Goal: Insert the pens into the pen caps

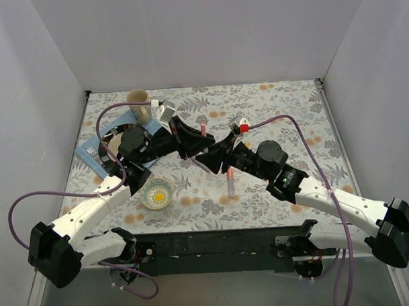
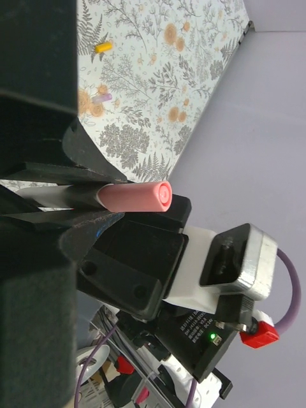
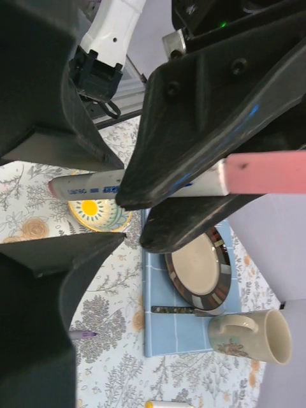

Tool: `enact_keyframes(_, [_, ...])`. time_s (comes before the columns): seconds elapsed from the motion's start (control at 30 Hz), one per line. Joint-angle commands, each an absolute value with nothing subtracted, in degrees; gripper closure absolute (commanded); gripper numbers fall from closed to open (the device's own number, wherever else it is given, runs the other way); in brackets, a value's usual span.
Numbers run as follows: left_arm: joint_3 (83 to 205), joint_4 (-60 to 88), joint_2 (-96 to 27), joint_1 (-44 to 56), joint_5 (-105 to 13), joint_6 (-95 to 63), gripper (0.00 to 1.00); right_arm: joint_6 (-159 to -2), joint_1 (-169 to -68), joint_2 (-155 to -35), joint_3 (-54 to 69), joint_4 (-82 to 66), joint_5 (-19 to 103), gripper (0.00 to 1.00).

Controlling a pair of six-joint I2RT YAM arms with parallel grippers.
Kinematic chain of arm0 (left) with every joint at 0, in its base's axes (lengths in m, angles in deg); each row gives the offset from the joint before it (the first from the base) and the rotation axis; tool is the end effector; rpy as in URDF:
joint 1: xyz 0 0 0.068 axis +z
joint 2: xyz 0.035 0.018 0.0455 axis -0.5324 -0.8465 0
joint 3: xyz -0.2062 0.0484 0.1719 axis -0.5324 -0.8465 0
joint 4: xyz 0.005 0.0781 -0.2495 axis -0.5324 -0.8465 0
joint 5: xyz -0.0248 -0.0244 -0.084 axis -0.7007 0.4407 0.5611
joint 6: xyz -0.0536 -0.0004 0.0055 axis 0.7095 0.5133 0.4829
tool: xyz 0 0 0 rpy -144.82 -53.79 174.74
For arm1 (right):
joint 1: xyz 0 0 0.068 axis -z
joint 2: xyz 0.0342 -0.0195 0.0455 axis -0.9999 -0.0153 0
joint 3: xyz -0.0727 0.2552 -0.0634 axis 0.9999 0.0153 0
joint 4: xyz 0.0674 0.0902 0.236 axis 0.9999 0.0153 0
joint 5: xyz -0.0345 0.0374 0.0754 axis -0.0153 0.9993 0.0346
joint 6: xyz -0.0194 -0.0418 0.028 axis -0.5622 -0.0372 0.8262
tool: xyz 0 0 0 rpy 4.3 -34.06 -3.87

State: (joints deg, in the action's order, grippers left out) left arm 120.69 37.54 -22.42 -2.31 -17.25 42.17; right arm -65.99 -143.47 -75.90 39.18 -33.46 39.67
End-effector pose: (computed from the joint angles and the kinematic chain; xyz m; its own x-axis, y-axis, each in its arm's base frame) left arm 0.1964 -0.1609 0.3685 -0.8200 -0.3433 -0.4580 0.4856 0.0063 -0.8742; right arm 0.1468 0.2103 0.3395 -0.2516 0.2667 -0.9304 -0.8288 0.4370 0.3494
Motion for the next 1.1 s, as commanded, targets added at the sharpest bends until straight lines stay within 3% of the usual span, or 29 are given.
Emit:
enact_keyframes(0.0, [119.73,38.92,-20.28,-2.46,-17.83,42.50,1.00,-64.68,-143.44,-76.57,37.16,-39.95,38.90,0.57])
enact_keyframes(0.03, [119.73,38.92,-20.10,-2.38,-17.84,42.68,1.00,-64.68,-143.44,-77.00,36.90,-39.86,39.34,0.80])
enact_keyframes(0.07, [119.64,38.92,-20.01,-2.46,-18.18,42.77,1.00,-64.77,-143.44,-77.62,36.55,-39.16,39.86,0.93])
enact_keyframes(0.1, [119.81,38.66,-20.01,-2.38,-18.28,42.77,1.00,-64.77,-143.44,-77.88,36.28,-38.90,40.56,0.99])
enact_keyframes(0.13, [119.99,38.31,-20.01,-2.46,-18.71,42.77,1.00,-64.51,-143.35,-78.06,36.11,-38.81,41.01,0.99])
enact_keyframes(0.23, [120.43,37.43,-19.84,-2.46,-19.15,42.68,0.74,-63.63,-143.44,-77.80,36.45,-38.80,41.71,0.99])
enact_keyframes(0.27, [120.52,37.16,-19.75,-2.38,-19.24,42.68,0.61,-63.45,-143.44,-77.36,36.45,-38.80,41.71,0.99])
enact_keyframes(0.53, [124.28,28.91,-18.96,-2.38,-21.34,39.00,0.18,-61.52,-143.18,-76.39,35.31,-36.35,45.66,0.99])
enact_keyframes(0.87, [130.53,21.26,-19.22,-2.46,-24.61,34.24,0.12,-59.59,-142.91,-73.85,37.33,-36.34,49.80,0.99])
enact_keyframes(1.07, [131.85,21.43,-19.40,-2.46,-21.27,34.51,0.18,-59.32,-142.82,-73.58,37.51,-35.91,51.82,0.99])
